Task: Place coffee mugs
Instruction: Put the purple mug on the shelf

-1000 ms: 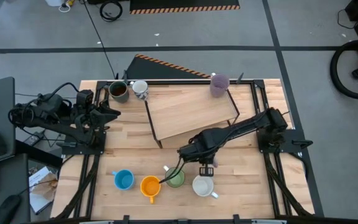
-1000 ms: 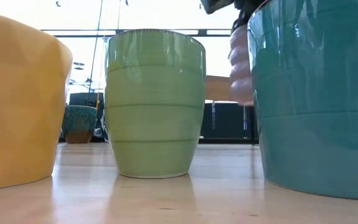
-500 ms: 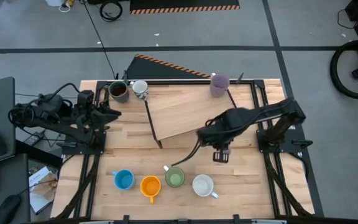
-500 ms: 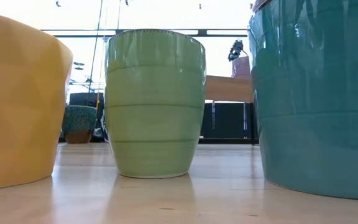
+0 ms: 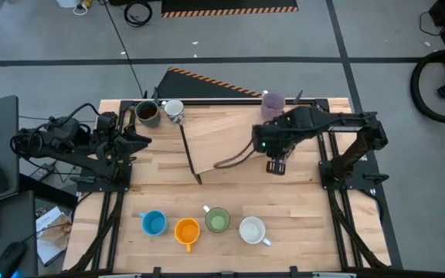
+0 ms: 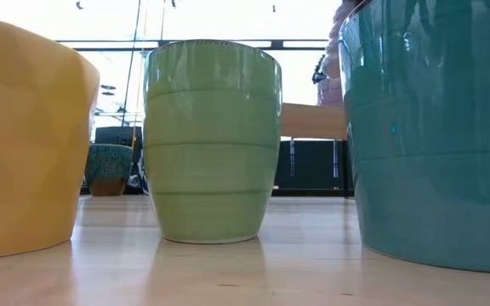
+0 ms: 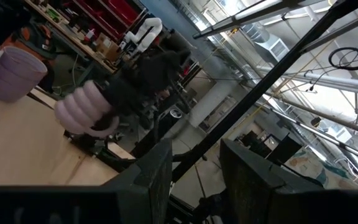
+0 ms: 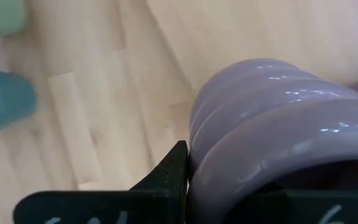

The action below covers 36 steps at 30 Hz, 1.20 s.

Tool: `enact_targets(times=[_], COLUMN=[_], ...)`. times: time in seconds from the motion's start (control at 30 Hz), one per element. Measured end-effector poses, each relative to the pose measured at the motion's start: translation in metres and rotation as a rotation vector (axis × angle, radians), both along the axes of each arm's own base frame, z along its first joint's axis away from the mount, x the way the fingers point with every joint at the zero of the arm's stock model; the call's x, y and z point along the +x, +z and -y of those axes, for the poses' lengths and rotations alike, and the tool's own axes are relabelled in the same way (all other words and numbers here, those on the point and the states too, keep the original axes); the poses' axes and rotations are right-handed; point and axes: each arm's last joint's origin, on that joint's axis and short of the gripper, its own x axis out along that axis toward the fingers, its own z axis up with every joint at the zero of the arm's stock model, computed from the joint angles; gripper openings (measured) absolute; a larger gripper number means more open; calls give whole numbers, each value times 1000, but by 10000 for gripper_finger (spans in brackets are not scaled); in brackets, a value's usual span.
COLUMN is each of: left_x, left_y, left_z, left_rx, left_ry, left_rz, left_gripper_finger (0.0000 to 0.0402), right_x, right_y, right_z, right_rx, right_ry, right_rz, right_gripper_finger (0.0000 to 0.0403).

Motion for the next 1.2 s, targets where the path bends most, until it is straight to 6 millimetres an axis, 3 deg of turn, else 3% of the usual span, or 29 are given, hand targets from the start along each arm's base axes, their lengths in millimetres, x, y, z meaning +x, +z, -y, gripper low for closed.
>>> enact_targets(times=[0.17, 0.33, 0.5, 1.2], left_x=[0, 0, 0, 0], left_y=[-1, -1, -1, -1], left_z=[0, 0, 0, 0], left_rx=[2, -1, -3, -9], left_ry=[0, -1, -1, 10], left_rz=[-7, -9, -9, -13], left_gripper_finger=[142, 142, 142, 142], right_x=[-8, -32, -44, -29], right_y=[-15, -21, -24, -35], right_z=[18, 25, 32, 58], right_rx=[7, 10, 7, 47], right_ry=[-9, -23, -21, 53], right_rz=[-72, -99, -106, -109], right_gripper_finger=[46, 46, 46, 51])
